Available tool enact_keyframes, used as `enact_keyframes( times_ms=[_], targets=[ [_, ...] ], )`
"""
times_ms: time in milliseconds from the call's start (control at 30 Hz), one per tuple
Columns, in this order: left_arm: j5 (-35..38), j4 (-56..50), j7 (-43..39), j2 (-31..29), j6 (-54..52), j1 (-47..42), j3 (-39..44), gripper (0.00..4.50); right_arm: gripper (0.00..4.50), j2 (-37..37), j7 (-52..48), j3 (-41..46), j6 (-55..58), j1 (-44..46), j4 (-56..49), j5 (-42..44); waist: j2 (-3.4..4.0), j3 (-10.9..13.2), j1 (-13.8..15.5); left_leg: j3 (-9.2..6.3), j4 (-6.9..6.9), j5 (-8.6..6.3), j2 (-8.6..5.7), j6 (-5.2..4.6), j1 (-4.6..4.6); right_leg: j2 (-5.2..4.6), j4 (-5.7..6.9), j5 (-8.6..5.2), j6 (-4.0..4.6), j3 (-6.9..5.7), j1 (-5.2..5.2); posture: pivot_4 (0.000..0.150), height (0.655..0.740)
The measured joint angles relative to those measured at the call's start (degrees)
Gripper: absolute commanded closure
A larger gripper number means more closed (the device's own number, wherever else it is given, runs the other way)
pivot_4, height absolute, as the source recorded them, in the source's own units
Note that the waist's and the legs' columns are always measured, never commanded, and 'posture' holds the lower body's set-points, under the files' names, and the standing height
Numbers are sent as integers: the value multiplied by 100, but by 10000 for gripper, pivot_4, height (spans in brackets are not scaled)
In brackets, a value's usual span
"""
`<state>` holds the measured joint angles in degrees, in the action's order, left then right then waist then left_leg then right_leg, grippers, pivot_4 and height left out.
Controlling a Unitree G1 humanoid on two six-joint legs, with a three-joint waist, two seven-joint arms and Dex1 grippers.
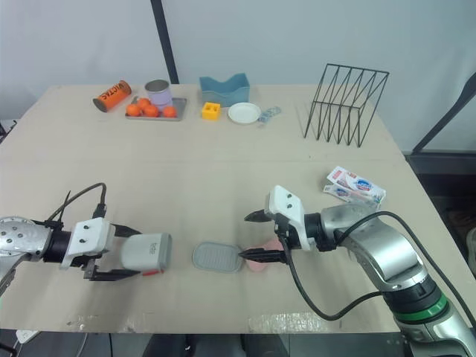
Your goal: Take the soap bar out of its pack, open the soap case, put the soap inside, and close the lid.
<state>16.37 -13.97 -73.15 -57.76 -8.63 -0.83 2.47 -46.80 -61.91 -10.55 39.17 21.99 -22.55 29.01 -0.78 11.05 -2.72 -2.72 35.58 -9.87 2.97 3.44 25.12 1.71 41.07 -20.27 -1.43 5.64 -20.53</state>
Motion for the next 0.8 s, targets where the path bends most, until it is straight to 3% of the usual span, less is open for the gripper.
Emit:
enact_keyframes(
  times_ms=[267,800],
  targets=[
    [-23,631,-133,69,584,115,16,78,0,0,-84,-7,-34,94,56,-10,0,0,0,1,0,0,0,0,0,0,0,0,0,0,0,1500,7400],
    [-99,726,-165,-39,1011,145,197,78,0,0,-148,-10,-41,95,98,-67,0,0,-6,3,-2,0,3,0,-1,1,0,1,2,1,-2,1500,7400]
  ],
)
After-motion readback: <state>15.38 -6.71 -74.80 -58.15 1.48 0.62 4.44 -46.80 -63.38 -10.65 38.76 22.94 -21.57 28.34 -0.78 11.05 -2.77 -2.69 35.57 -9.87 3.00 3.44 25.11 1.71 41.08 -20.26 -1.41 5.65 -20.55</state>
